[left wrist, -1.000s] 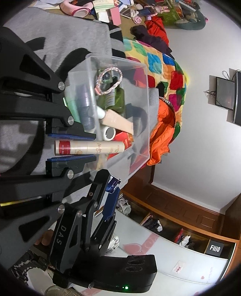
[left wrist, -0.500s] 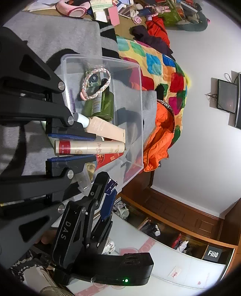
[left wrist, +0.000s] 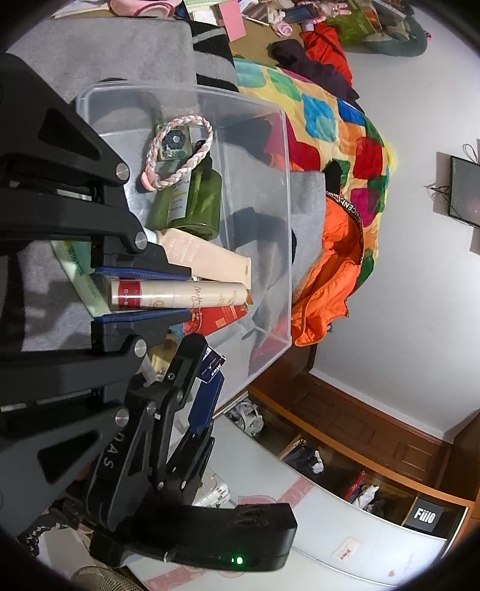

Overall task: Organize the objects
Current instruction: 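Carry the tube and card box into the clear box and open both tools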

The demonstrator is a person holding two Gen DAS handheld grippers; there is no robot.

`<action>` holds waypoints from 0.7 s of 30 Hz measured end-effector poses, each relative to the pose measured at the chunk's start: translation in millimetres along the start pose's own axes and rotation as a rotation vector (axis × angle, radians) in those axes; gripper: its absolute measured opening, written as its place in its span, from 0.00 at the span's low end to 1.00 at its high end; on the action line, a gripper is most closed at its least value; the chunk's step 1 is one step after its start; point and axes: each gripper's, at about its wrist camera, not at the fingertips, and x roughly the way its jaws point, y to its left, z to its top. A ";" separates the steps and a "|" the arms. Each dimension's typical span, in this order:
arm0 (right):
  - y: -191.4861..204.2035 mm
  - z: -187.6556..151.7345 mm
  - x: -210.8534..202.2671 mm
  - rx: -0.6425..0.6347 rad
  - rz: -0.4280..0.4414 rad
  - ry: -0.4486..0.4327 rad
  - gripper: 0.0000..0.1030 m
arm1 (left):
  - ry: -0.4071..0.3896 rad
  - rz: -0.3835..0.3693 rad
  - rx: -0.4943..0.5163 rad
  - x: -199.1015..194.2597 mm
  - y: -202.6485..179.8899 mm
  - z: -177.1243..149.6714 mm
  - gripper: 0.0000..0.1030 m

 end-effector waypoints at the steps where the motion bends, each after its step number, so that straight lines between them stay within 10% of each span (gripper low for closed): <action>1: 0.4 0.5 1.5 0.000 0.000 0.003 0.47 | 0.005 0.001 -0.002 2.3 0.3 0.9 0.14; 21: 12.4 -1.1 1.8 -0.032 -0.016 0.029 0.58 | -0.003 0.023 -0.013 -6.4 0.2 0.4 0.15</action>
